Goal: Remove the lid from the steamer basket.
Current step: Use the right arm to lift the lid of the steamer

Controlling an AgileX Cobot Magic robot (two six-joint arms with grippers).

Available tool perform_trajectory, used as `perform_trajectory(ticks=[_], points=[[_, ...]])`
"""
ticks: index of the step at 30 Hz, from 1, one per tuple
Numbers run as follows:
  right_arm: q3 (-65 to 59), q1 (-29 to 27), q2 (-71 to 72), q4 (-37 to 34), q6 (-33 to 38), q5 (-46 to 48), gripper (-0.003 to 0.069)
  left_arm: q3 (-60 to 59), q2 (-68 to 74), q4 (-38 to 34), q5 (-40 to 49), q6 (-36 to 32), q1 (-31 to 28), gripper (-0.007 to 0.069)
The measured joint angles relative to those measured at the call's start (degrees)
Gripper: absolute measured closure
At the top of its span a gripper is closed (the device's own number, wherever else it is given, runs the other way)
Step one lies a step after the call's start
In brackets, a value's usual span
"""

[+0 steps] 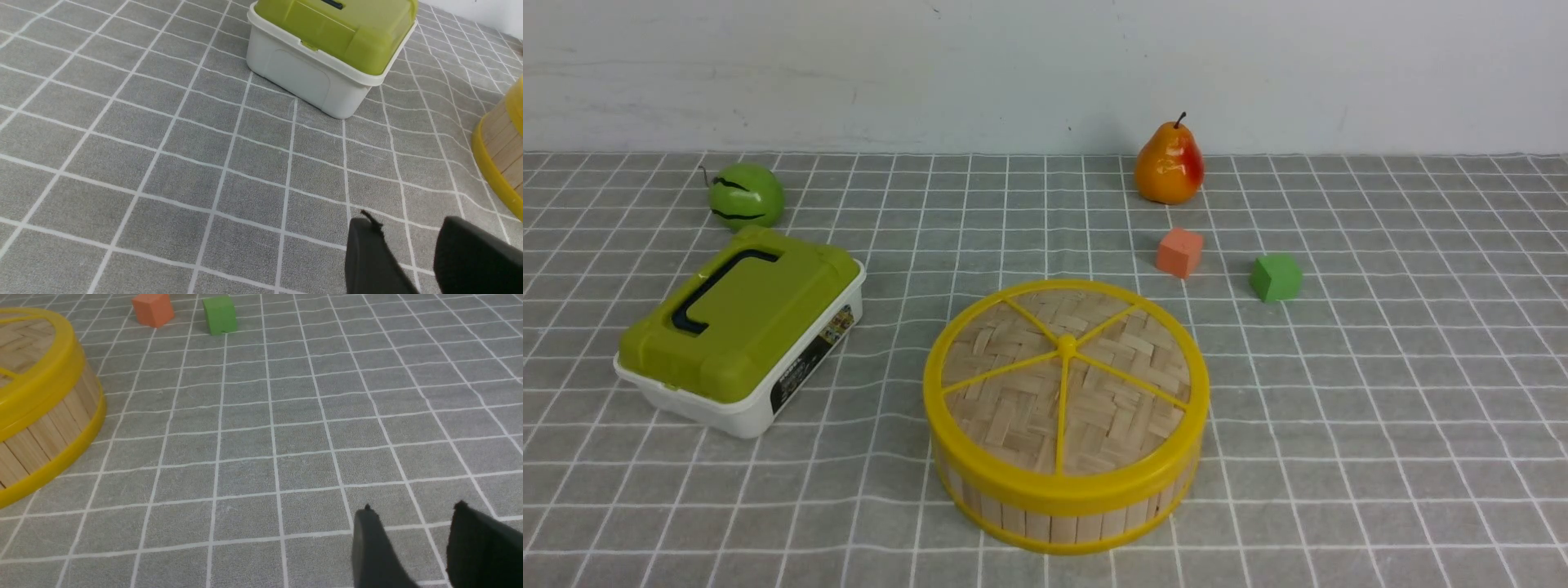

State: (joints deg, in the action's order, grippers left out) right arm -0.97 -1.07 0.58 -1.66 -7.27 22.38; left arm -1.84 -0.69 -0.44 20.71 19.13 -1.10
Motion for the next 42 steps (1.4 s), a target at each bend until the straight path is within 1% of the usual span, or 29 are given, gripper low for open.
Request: perform_trajectory(ticks=[42], points=[[0.00,0.00,0.00,1.26,0.00,-0.05,0.0418,0.00,0.00,0.00,0.00,0.00,0.00,0.0386]])
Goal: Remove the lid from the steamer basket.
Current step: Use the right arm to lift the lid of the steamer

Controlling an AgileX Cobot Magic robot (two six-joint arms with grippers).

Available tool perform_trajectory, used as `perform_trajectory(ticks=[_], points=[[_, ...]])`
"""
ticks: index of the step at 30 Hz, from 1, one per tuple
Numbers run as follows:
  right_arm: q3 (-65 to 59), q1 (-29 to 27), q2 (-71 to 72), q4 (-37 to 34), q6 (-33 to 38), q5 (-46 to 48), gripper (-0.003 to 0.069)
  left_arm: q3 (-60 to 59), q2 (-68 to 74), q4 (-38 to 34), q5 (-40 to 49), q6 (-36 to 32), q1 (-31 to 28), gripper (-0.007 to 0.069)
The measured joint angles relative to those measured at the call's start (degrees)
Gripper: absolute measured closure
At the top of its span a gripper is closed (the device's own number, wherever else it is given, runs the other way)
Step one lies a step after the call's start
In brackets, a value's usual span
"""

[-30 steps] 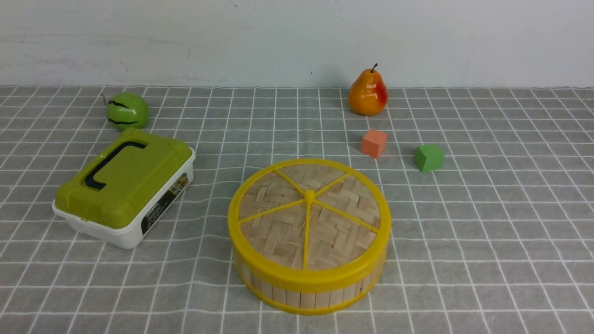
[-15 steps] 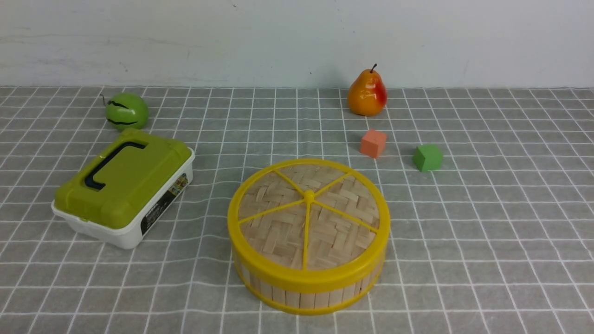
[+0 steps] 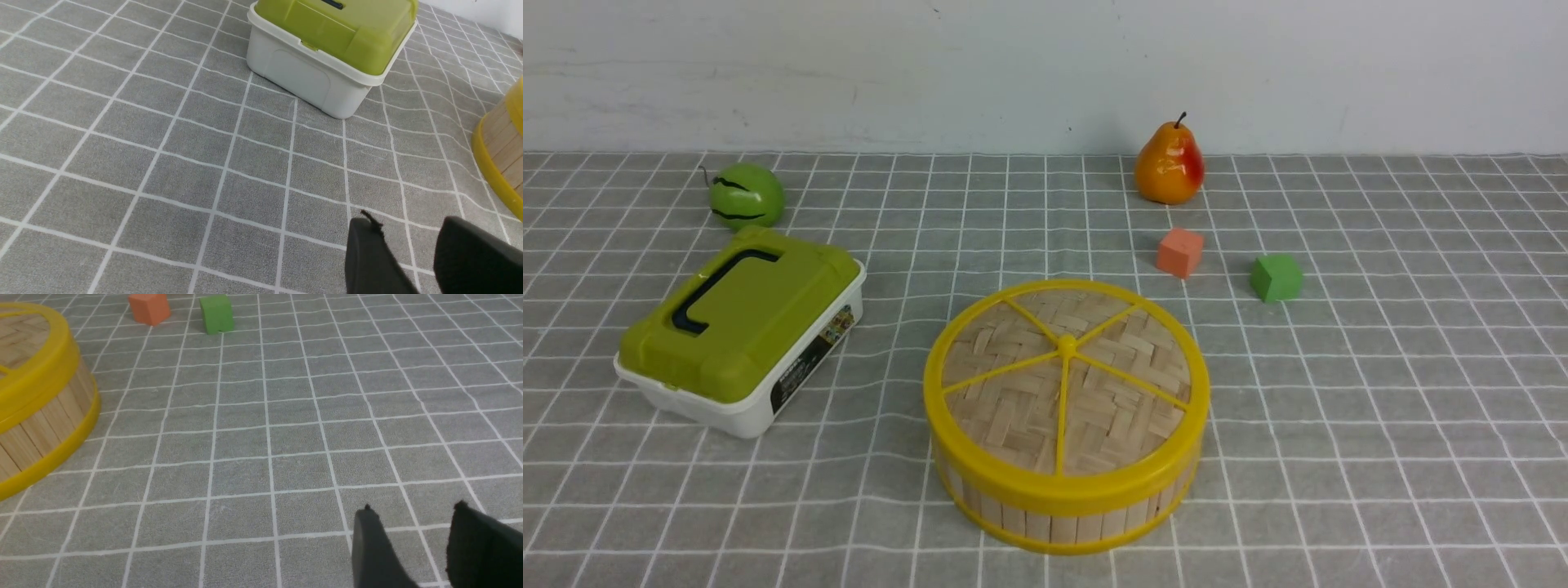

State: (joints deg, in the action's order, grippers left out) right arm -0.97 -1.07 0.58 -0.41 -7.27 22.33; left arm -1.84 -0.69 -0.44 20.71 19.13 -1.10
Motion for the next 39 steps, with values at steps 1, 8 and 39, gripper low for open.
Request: perform_trajectory(ticks=[1,8,39], points=[[0.00,0.00,0.00,0.00,0.00,0.00,0.0418,0.00,0.00,0.00,0.00,0.00,0.00,0.0386],[0.00,0.00,0.00,-6.75,-4.12,-0.04,0.0418,0.00,0.00,0.00,0.00,0.00,0.00,0.0386],[35.02,0.00,-20.07,-20.90,15.47,21.80,0.0676,0.00,0.00,0.00,0.00,0.00,0.00,0.0386]])
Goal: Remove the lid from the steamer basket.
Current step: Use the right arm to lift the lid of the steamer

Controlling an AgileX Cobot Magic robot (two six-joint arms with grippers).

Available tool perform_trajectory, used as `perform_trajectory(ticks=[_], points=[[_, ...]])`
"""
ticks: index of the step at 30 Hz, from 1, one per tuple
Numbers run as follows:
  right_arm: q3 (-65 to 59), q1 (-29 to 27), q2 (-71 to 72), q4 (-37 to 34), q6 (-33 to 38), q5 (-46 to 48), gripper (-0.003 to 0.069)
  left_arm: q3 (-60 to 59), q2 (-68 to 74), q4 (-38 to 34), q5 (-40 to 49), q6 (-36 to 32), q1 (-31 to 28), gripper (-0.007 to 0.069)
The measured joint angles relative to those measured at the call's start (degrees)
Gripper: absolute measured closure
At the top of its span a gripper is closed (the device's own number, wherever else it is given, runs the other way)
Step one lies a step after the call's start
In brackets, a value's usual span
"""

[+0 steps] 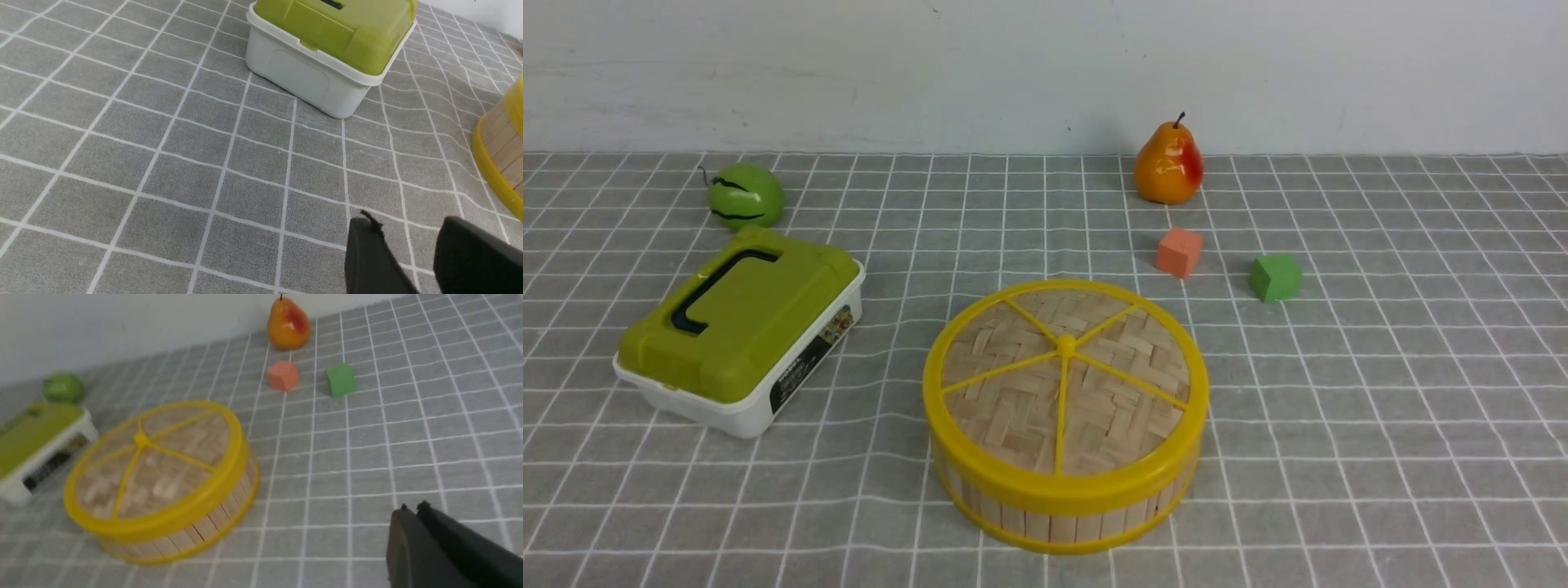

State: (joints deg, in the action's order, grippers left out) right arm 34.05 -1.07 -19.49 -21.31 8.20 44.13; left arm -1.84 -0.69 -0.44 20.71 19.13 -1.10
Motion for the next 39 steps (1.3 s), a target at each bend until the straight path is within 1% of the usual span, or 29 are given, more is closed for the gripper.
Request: perform_trajectory(ticks=[3,4,5,7,8,9,10,14,15,16,18,19,20,23,24,26,27,28,29,30,31,32,33,34,36,39], points=[[13.60,0.21,-12.13,1.66,8.85,11.92,0.0679,0.00,0.00,0.00,0.00,0.00,0.00,0.0386],[13.60,0.27,-12.78,1.66,9.23,11.92,0.0679,0.00,0.00,0.00,0.00,0.00,0.00,0.0386],[18.98,0.90,-17.84,1.82,11.22,15.70,0.0679,0.00,0.00,0.00,0.00,0.00,0.00,0.0386],[25.06,2.21,-23.22,2.08,12.28,19.11,0.0677,0.00,0.00,0.00,0.00,0.00,0.00,0.0386],[25.63,2.41,-23.82,2.09,12.29,19.38,0.0677,0.00,0.00,0.00,0.00,0.00,0.00,0.0386],[30.49,4.74,-29.15,2.64,12.47,21.80,0.0675,0.00,0.00,0.00,0.00,0.00,0.00,0.0386],[30.49,5.04,-29.76,2.64,12.47,21.80,0.0675,0.00,0.00,0.00,0.00,0.00,0.00,0.0386],[41.65,13.59,-43.36,5.24,12.33,27.11,0.0665,0.00,0.00,0.00,0.00,0.00,0.00,0.0386],[42.11,14.04,-43.99,5.31,12.25,27.28,0.0665,0.00,0.00,0.00,0.00,0.00,0.00,0.0386],[46.26,18.37,-49.59,6.44,11.26,27.46,0.0664,0.00,0.00,0.00,0.00,0.00,0.00,0.0386],[50.75,23.16,-55.63,8.04,9.78,27.53,0.0661,0.00,0.00,0.00,0.00,0.00,0.00,0.0386],[51.21,23.60,-56.24,8.20,9.62,27.53,0.0659,0.00,0.00,0.00,0.00,0.00,0.00,0.0386],[54.49,26.47,-60.52,9.49,8.53,27.53,0.0655,0.00,0.00,0.00,0.00,0.00,0.00,0.0386],[61.40,30.78,-69.17,11.75,7.01,27.53,0.0630,0.00,0.00,0.00,0.00,0.00,0.00,0.0386],[64.82,32.19,-73.46,12.85,6.05,27.53,0.0601,0.00,0.00,0.00,0.00,0.00,0.00,0.0386],[67.14,32.95,-76.43,13.53,5.28,27.47,0.0575,0.00,0.00,0.00,0.00,0.00,0.00,0.0386],[68.85,33.45,-78.73,13.95,4.36,27.42,0.0551,0.00,0.00,0.00,0.00,0.00,0.00,0.0386],[71.83,34.08,-83.01,14.37,3.16,27.31,0.0491,0.00,0.00,0.00,0.00,0.00,0.00,0.0386],[72.14,34.24,-84.01,14.46,2.81,27.31,0.0482,0.00,0.00,0.00,0.00,0.00,0.00,0.0386],[73.54,34.49,-86.31,14.55,2.23,27.31,0.0439,0.00,0.00,0.00,0.00,0.00,0.00,0.0386],[75.22,34.85,-89.46,14.75,1.64,27.28,0.0358,0.00,0.00,0.00,0.00,0.00,0.00,0.0386],[75.81,34.98,-91.44,14.83,1.44,27.23,0.0309,0.00,0.00,0.00,0.00,0.00,0.00,0.0386],[76.01,35.06,-92.61,14.88,1.44,27.17,0.0279,0.00,0.00,0.00,0.00,0.00,0.00,0.0386],[76.06,35.11,-93.15,14.88,1.44,27.17,0.0272,0.00,0.00,0.00,0.00,0.00,0.00,0.0386],[76.41,35.24,-96.05,14.90,1.44,27.12,0.0197,0.00,0.00,0.00,0.00,0.00,0.00,0.0386],[76.41,35.33,-97.77,14.90,1.44,27.05,0.0172,0.00,0.00,0.00,0.00,0.00,0.00,0.0386]])
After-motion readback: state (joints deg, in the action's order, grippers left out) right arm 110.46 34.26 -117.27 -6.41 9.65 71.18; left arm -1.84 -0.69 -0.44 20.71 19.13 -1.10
